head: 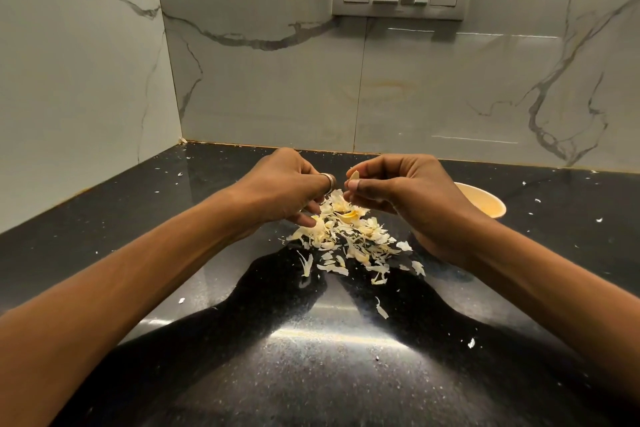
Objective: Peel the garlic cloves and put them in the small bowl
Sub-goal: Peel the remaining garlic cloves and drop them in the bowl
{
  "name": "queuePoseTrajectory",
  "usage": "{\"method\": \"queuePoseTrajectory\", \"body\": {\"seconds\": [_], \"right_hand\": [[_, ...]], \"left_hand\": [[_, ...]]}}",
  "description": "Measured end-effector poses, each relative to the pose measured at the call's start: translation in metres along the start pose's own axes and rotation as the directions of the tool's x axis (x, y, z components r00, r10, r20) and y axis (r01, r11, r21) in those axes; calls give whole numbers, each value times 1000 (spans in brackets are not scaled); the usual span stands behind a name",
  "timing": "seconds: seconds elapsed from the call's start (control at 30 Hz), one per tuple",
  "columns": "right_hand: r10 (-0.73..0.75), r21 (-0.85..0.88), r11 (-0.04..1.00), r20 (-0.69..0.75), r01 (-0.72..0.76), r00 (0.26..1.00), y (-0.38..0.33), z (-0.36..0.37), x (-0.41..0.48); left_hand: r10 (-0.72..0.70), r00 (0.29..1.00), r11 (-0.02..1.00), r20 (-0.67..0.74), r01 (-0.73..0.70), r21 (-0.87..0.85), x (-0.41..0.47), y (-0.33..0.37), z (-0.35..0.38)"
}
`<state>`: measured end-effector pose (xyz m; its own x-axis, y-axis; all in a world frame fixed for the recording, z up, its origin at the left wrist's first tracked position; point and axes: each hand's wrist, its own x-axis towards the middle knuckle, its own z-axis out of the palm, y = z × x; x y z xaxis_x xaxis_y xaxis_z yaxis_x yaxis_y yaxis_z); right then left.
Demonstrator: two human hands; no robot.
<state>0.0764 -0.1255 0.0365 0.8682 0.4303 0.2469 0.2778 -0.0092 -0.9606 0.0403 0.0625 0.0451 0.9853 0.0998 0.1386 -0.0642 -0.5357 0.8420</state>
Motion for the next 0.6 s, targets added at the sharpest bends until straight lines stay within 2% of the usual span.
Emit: {"method": "queuePoseTrajectory", "body": {"seconds": [0.33,0.5,0.6], "right_hand": [[-6,-65,998,17,7,1000,2,-1,1],[-73,-248,966,13,74,997,6,1,2],[-225,-502,844,-10,190,974,11,1,3]], "left_hand": [[160,987,986,-12,-159,43,-4,3,-1],[175,984,984,-21,-174,26,-5,5,1],[165,986,985,-23,-164,46,-6,4,3]]}}
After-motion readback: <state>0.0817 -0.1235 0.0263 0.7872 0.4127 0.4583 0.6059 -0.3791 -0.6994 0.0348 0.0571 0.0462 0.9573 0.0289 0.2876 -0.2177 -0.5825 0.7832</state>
